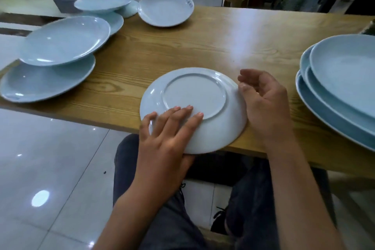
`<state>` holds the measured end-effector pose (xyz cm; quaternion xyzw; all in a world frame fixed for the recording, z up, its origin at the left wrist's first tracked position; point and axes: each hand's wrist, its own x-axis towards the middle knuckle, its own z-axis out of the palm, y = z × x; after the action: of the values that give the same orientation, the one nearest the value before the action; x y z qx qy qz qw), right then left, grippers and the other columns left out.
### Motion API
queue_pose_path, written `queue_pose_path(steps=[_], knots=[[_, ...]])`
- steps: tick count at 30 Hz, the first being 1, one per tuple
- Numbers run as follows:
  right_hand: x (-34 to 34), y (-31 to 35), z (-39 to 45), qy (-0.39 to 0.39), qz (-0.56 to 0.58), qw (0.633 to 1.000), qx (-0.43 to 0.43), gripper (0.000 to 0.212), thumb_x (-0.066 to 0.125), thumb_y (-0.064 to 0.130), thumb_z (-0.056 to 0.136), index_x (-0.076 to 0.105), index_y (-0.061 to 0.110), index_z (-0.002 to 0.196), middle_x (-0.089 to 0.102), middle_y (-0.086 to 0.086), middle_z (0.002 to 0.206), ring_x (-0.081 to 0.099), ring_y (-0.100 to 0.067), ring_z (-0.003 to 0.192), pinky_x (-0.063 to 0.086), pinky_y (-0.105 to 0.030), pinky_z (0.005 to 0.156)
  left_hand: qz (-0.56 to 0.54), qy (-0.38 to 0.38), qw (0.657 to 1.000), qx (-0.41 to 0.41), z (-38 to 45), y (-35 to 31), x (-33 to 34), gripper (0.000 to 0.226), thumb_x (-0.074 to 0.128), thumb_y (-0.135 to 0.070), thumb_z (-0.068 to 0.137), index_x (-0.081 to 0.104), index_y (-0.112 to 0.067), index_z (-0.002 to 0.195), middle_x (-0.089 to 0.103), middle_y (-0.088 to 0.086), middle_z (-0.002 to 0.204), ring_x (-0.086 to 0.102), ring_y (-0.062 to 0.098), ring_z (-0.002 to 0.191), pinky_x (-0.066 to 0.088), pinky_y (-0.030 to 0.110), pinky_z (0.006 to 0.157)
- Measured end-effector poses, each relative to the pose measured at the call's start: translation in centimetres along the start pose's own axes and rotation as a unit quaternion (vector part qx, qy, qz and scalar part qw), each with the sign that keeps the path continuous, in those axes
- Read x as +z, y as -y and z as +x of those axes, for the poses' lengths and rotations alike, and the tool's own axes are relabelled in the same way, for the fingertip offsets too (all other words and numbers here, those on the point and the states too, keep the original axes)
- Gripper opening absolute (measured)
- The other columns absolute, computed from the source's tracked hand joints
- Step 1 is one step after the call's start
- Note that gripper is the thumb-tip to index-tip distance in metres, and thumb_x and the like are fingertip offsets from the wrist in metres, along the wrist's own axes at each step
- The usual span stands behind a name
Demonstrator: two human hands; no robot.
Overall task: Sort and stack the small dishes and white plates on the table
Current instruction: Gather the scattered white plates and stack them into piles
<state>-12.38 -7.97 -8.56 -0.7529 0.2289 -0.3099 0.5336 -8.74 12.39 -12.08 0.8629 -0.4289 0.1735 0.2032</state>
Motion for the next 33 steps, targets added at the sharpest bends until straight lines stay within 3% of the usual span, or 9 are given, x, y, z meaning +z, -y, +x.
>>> queue_pose_path(steps=[3, 8, 14, 17, 20, 24, 28, 31, 33], knots=[[-0.5, 0.0, -1.1, -0.024, 0.026, 0.999, 0.002, 0.017, 0.052, 0.022, 0.096, 0.067, 0.029, 0.1, 0.069, 0.012, 0.097, 0.063, -0.004, 0.096, 0.051, -0.025, 0.083, -0.025, -0.033, 0.999, 0.021, -0.7, -0.2, -0.3, 0.066, 0.068, -0.014, 0.065, 0.06, -0.018, 0.13, 0.056, 0.002, 0.134, 0.05, 0.025, 0.123, 0.035, 0.054, 0.101], [-1.6, 0.7, -2.1, -0.041, 0.091, 0.995, 0.024, 0.036, 0.038, 0.04, 0.102, 0.069, 0.022, 0.1, 0.072, 0.005, 0.1, 0.066, -0.009, 0.099, 0.053, -0.043, 0.091, -0.095, -0.122, 0.988, -0.01, 0.4, 0.0, -2.3, 0.047, 0.058, -0.004, 0.079, 0.064, -0.014, 0.124, 0.061, 0.002, 0.128, 0.054, 0.026, 0.118, 0.037, 0.056, 0.1], [-1.8, 3.0, -2.3, -0.049, 0.139, 0.989, -0.016, 0.032, 0.036, 0.036, 0.103, 0.061, 0.025, 0.12, 0.068, 0.005, 0.114, 0.063, -0.005, 0.105, 0.052, -0.039, 0.094, -0.201, -0.223, 0.951, -0.067, 4.3, -0.2, -5.1, 0.037, 0.061, 0.004, 0.085, 0.068, -0.02, 0.112, 0.066, -0.011, 0.111, 0.063, 0.01, 0.102, 0.047, 0.027, 0.086], [-1.5, 4.3, -1.7, -0.036, 0.136, 0.988, -0.056, 0.03, 0.041, 0.03, 0.102, 0.057, 0.026, 0.127, 0.064, 0.008, 0.122, 0.059, -0.003, 0.112, 0.049, -0.035, 0.099, -0.268, -0.285, 0.913, -0.117, 5.8, -1.2, -6.4, 0.02, 0.063, -0.009, 0.091, 0.069, -0.027, 0.097, 0.064, -0.03, 0.083, 0.057, -0.011, 0.078, 0.042, 0.012, 0.071], [-1.2, 4.8, -0.6, -0.021, 0.106, 0.989, -0.102, 0.028, 0.048, 0.023, 0.101, 0.057, 0.029, 0.127, 0.062, 0.018, 0.12, 0.055, 0.005, 0.113, 0.047, -0.015, 0.091, -0.34, -0.325, 0.859, -0.201, 7.0, -2.1, -6.8, 0.032, 0.065, -0.02, 0.09, 0.061, -0.039, 0.065, 0.051, -0.023, 0.055, 0.043, -0.008, 0.055, 0.034, 0.009, 0.053], [-1.2, 5.1, 1.0, -0.067, 0.033, 0.987, -0.144, 0.034, 0.047, 0.024, 0.1, 0.055, 0.023, 0.133, 0.059, 0.009, 0.127, 0.053, -0.002, 0.118, 0.047, -0.032, 0.1, -0.453, -0.308, 0.791, -0.272, 8.6, -2.5, -6.9, 0.026, 0.069, -0.031, 0.086, 0.066, -0.032, 0.061, 0.06, -0.014, 0.062, 0.055, 0.004, 0.061, 0.047, 0.023, 0.057], [-1.7, 6.6, 2.9, -0.199, -0.027, 0.96, -0.193, 0.029, 0.048, 0.014, 0.097, 0.06, 0.017, 0.123, 0.054, 0.008, 0.116, 0.054, -0.013, 0.112, 0.048, -0.04, 0.094, -0.58, -0.278, 0.706, -0.296, 9.7, -2.8, -6.9, 0.006, 0.069, -0.026, 0.086, 0.071, -0.022, 0.084, 0.074, -0.008, 0.082, 0.07, 0.01, 0.078, 0.054, 0.023, 0.062], [-2.6, 7.7, 4.0, -0.214, -0.054, 0.95, -0.223, 0.029, 0.048, 0.012, 0.095, 0.061, 0.016, 0.121, 0.056, 0.007, 0.113, 0.055, -0.012, 0.108, 0.048, -0.037, 0.093, -0.62, -0.26, 0.658, -0.338, 10.0, -2.9, -6.4, 0.011, 0.07, -0.027, 0.084, 0.068, -0.018, 0.089, 0.075, -0.007, 0.083, 0.071, 0.014, 0.08, 0.056, 0.028, 0.062], [-3.4, 8.5, 4.6, -0.198, -0.055, 0.957, -0.205, 0.029, 0.047, 0.013, 0.097, 0.061, 0.018, 0.121, 0.064, 0.005, 0.11, 0.058, -0.008, 0.1, 0.049, -0.032, 0.088, -0.63, -0.237, 0.649, -0.355, 10.1, -3.5, -6.3, 0.011, 0.071, -0.028, 0.082, 0.067, -0.018, 0.087, 0.075, -0.007, 0.08, 0.072, 0.017, 0.079, 0.056, 0.034, 0.066]])
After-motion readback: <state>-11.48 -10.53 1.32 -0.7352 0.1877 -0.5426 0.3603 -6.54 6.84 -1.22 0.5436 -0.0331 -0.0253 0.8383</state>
